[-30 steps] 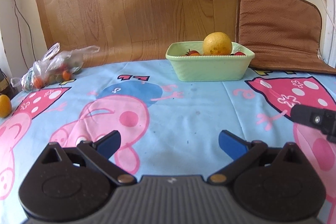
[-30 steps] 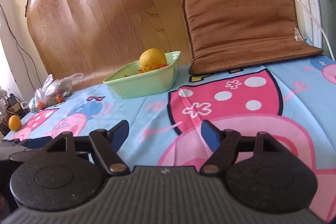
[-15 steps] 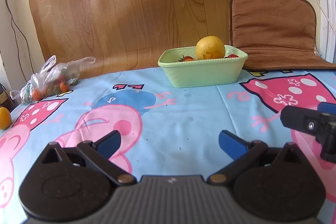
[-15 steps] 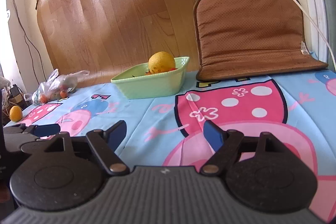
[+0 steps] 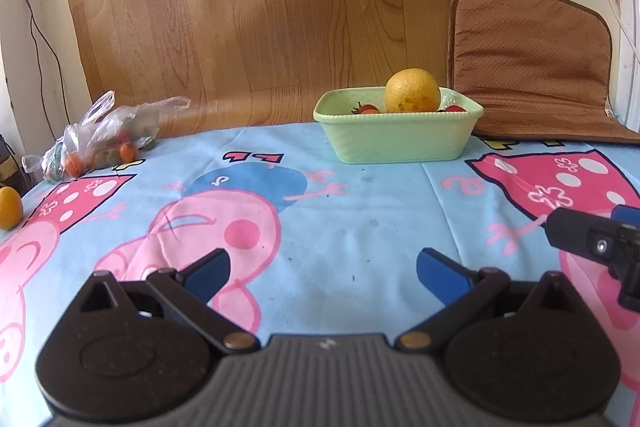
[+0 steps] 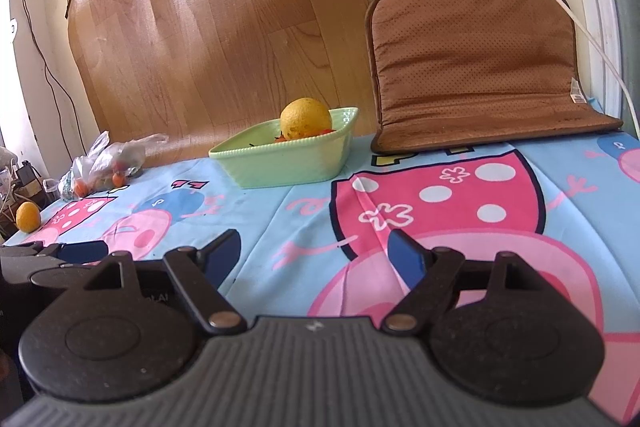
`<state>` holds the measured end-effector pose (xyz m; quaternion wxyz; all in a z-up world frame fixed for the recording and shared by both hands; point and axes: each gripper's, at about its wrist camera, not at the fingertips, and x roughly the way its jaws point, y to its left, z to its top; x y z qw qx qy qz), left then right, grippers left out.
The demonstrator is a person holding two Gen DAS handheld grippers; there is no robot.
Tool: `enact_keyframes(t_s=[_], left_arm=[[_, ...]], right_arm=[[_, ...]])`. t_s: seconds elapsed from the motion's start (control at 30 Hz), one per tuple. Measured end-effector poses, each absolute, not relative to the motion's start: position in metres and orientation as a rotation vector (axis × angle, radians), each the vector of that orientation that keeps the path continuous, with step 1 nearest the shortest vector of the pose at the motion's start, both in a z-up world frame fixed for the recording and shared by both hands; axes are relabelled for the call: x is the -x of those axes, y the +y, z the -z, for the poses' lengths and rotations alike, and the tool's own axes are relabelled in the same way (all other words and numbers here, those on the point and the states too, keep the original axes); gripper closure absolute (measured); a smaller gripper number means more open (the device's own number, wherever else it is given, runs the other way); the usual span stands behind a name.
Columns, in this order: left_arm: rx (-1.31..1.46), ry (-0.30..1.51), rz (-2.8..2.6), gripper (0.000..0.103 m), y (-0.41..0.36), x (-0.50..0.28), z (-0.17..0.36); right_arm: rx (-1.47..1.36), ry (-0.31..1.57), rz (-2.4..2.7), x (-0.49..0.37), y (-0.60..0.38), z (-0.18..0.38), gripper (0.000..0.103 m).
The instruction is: Organize fruits
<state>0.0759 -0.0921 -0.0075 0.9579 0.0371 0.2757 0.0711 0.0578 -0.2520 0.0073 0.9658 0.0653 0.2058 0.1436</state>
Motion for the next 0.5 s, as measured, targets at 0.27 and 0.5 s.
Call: enact_keyframes(t_s=[0.27,0.5], left_arm=[[-0.058,0.591,-0.132,0.000,-0.0899,-0.0791,0.0090],[-0.052,0.608,-0.133,0.000,-0.0884,-0.0805,0.0101]], right_arm=[[-0.135,0.418,-0.294,-0.0581,-0.2524,-0.0064,0.020],[-0.140,0.420,-0.295,-0.0577,-0.2525,-0.0056,0.020]])
